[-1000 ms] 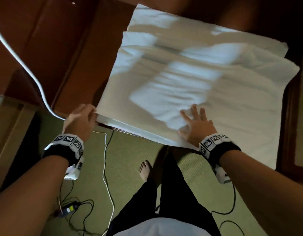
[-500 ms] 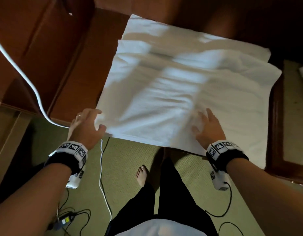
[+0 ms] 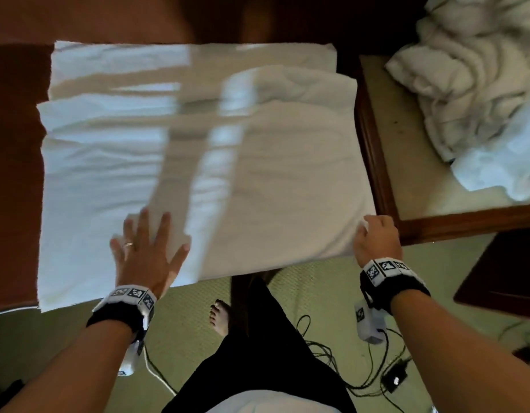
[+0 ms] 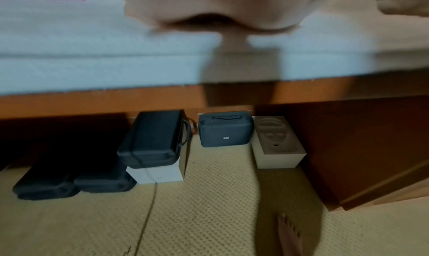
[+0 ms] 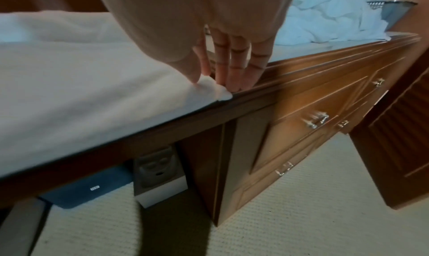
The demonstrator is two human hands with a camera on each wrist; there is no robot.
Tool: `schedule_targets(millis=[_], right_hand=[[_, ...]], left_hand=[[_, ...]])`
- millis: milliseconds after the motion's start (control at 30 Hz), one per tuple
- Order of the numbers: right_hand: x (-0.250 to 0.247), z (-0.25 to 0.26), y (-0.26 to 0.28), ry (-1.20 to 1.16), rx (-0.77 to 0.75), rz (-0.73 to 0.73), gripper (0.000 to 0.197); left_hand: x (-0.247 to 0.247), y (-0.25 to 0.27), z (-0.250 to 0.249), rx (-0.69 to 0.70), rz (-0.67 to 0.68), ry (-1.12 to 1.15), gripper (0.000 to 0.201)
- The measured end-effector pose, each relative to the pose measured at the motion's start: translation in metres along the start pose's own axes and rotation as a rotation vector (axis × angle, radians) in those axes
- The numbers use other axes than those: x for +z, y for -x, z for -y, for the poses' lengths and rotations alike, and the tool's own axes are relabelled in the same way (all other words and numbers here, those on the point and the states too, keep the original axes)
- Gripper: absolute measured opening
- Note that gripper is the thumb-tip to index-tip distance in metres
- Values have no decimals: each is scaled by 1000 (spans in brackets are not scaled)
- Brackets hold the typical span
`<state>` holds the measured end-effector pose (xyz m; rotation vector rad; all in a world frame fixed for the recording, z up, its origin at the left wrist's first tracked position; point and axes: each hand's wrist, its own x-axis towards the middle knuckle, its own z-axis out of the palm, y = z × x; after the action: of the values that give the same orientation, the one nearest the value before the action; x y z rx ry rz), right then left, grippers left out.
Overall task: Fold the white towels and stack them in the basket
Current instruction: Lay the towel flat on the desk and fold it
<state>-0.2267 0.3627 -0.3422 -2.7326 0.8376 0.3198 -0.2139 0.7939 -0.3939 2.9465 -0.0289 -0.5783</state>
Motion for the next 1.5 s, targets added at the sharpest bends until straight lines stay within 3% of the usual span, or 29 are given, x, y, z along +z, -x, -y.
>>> schedule_targets(millis=[67,167,267,367,467,533,600,700,800,867,933,967,1000,1067,1100,1200,1267,1400,1500], right_hand=[[-4,-15,-2,51,114,46,25],[0,-22,-1,130,144,112,22],[3,-20,-6,55,224,117,27],[-2,-18,-15,18,346,162,20],[-11,-18,-15,-15,347,202,18],[-19,-14,-9,-97,341,125,18],[-34,-2,-2,-273,318,-59,18],[-55,47,3,-491,42,-336,19],[-57,126,13,-617,-411,-426,12],[-45,180,33,-585,-706,-238,9],[-29,214,55,-424,-872,197,13],[-20,218,60,-358,-877,349,18],[-11,212,61,-330,-853,396,23],[1,175,47,-319,-721,305,28],[5,146,36,-254,-620,256,32],[9,39,14,170,-335,320,55],[10,-7,15,348,-273,339,60],[4,-3,17,412,-307,202,52],[4,12,15,469,-328,270,54]], left_hand=[[7,-6,-10,-58,-8,28,84],[15,-9,-14,-85,-17,11,84],[11,-9,-14,-75,-56,18,84],[3,-16,-16,-86,-108,55,82],[6,-19,-16,-69,-111,13,81],[13,-20,-15,-75,-106,9,81],[16,-19,-14,-64,-115,19,78],[18,-18,-12,-52,-141,17,68],[17,-19,-12,-34,-138,6,65],[16,-22,-10,-54,-94,11,68],[17,-21,-7,-63,-57,-17,71],[16,-20,-6,-44,-49,-55,78],[16,-19,-6,-22,-29,-103,88],[12,-17,-6,-16,21,-176,111],[12,-18,-6,-20,35,-170,113],[11,-19,-7,-36,-4,-48,88],[7,-18,-12,-46,-55,38,84],[1,-12,-22,-62,-162,92,83],[0,-9,-20,-77,-173,61,83]])
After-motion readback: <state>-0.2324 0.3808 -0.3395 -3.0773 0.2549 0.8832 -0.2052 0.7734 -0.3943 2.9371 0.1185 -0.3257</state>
